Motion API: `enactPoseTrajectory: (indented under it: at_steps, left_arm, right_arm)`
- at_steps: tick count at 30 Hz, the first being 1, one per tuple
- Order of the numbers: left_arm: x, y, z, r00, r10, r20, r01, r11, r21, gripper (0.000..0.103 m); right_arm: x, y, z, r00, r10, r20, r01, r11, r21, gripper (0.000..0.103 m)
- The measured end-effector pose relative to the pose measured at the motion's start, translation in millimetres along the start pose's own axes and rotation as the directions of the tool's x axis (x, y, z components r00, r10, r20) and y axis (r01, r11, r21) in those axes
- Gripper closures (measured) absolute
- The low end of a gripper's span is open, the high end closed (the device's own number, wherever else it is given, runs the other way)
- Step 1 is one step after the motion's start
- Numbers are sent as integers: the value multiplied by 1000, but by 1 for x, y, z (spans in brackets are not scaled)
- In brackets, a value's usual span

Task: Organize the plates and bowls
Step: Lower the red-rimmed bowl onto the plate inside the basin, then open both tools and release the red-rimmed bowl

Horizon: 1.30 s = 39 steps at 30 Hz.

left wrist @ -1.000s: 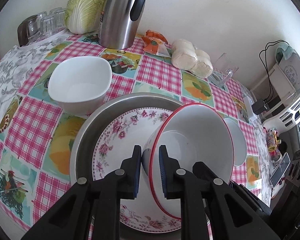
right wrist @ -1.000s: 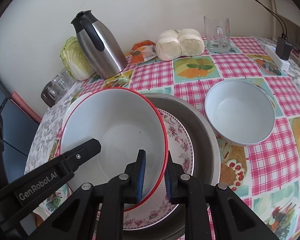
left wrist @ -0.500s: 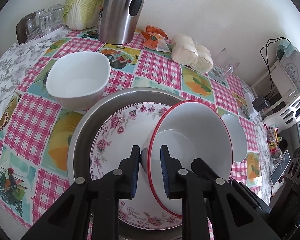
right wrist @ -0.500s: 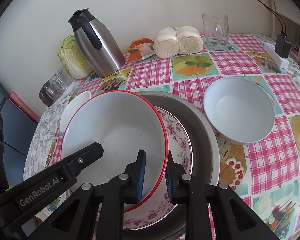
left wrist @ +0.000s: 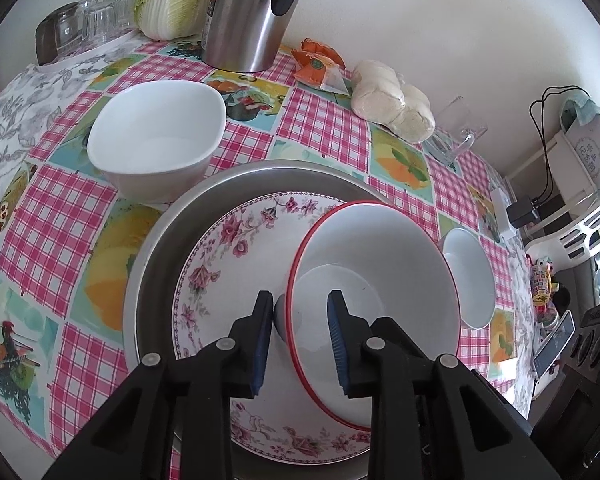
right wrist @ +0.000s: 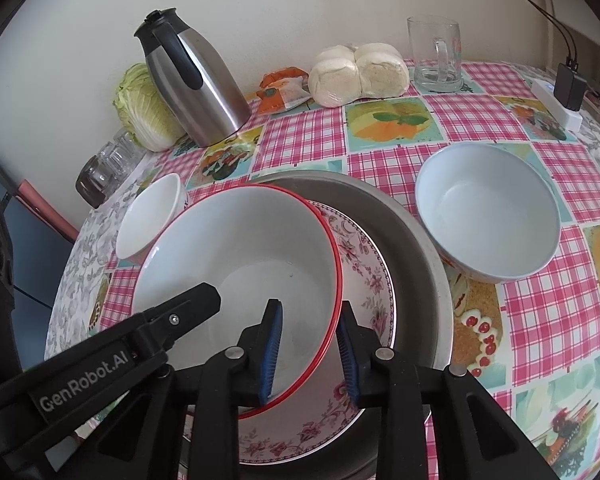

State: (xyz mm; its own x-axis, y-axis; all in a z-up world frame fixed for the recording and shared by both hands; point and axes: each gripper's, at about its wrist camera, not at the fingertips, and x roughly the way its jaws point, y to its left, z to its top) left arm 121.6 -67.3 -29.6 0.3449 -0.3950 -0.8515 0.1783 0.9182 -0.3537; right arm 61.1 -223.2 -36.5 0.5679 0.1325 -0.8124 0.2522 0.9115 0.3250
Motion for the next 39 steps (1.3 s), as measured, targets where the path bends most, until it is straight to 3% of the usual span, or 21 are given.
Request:
enactPoseTrajectory:
  at_steps: [5,19,24,29,33,37,39]
  left_arm:
    - [-1,0,0,1000,-13,4,13,1000,-10,69]
    - [-10,1,0,1000,-7,31,7,1000,-9,58]
    - [-25,3,3,997,-9,74,10,1000,-14,47]
    - [-34,6,4,996,-7,91,9,1000,-27,42]
    - [-36,10,4,996,4,94,0,999,-43,33]
    - [-35,15,5,996,10,92,-3,997,-72,32]
    - [-34,17,5,995,26,91,-18,996,-85,26]
  right_arm:
    - [0,1,0,1000,22,1,-22,1000,4,59]
    - [-6,1,2,1000,13,-8,-13,1000,6,55]
    - [-22,-1,6,1000,11,30,-11,1000,12,54]
    - [-35,-7,10,998,-4,61,2,999,38,41]
    - [-36,-13,11,998,-18,57,13,997,75,36]
    - [-33,-16,11,998,-45,51,41,996,85,26]
    - [-32,-17,11,998,-45,51,40,996,85,23]
